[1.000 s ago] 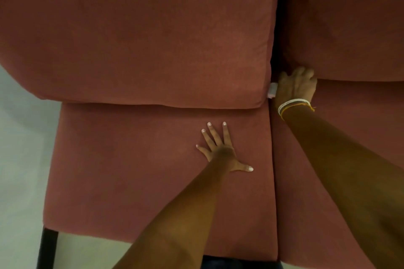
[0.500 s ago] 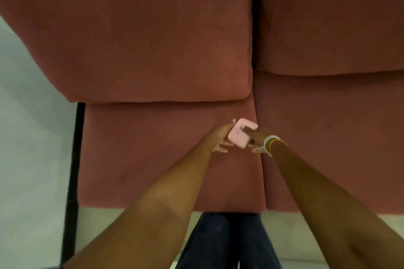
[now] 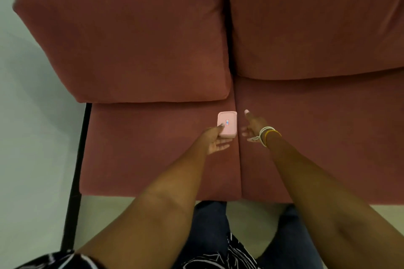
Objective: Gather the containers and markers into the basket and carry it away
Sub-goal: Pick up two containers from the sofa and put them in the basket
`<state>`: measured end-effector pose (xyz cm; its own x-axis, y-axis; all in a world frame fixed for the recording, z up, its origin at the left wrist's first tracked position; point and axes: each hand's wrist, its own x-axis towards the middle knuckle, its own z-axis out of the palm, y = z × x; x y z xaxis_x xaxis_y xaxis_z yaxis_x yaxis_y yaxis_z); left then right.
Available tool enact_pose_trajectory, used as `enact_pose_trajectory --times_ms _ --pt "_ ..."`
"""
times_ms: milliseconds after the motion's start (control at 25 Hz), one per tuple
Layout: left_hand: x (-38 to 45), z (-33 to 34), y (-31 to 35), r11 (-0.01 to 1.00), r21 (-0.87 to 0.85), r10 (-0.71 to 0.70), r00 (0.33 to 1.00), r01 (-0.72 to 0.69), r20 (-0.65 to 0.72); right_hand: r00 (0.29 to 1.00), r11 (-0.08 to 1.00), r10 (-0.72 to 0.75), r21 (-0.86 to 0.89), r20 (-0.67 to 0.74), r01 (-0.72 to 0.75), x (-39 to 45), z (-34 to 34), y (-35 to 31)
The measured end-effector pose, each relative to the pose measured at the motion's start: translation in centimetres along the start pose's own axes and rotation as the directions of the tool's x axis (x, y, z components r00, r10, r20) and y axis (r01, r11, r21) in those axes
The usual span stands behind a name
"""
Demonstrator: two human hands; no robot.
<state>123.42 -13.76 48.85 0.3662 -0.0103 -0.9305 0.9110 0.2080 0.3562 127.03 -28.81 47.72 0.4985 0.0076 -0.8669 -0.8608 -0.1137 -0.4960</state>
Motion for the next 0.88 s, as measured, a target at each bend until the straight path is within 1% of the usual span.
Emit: enact_pose_trajectory --times_ms 120,240,320,400,480,600,760,880 --pt "-0.3 5.7 -3.0 0.993 -0.112 0.016 0.999 -0.022 -0.050 0.998 0.999 -0.014 -0.035 0.055 0.016 -1.2 -6.1 0.4" --pt "-0.9 13.2 -5.8 0.975 -0.217 0.016 0.995 -0.037 -0.097 0.995 1.000 -0.002 0.025 0.103 -0.001 -3.0 -13.6 1.4" --pt "-1.5 18.7 -7.6 0.961 -0.271 0.018 0.995 -0.044 -0.096 0.996 0.999 0.001 0.054 0.092 -0.006 -4.1 -19.6 2.2" --pt "-1.9 23.3 -8.8 0.959 -0.280 0.012 0.996 -0.037 -0.091 0.998 0.997 0.017 0.070 0.055 -0.020 -4.5 -25.0 2.6" --pt "-2.0 27.3 -9.6 0.965 -0.262 -0.004 0.998 -0.015 -0.070 0.999 0.994 0.047 0.104 -0.011 -0.045 -4.6 -30.0 3.0" --pt "-1.2 32.2 -9.4 0.978 -0.209 -0.006 0.999 -0.002 -0.039 0.994 0.983 0.078 0.172 -0.075 -0.064 -4.0 -35.1 2.9" --pt "0.9 37.3 -8.5 0.994 -0.109 -0.017 0.999 0.013 -0.034 0.992 0.975 0.081 0.216 -0.100 -0.058 -1.9 -39.1 2.9" --pt "2.1 39.9 -7.9 0.997 -0.072 -0.022 0.999 0.020 -0.032 0.988 0.959 0.105 0.275 -0.110 -0.071 0.0 -42.0 3.5"
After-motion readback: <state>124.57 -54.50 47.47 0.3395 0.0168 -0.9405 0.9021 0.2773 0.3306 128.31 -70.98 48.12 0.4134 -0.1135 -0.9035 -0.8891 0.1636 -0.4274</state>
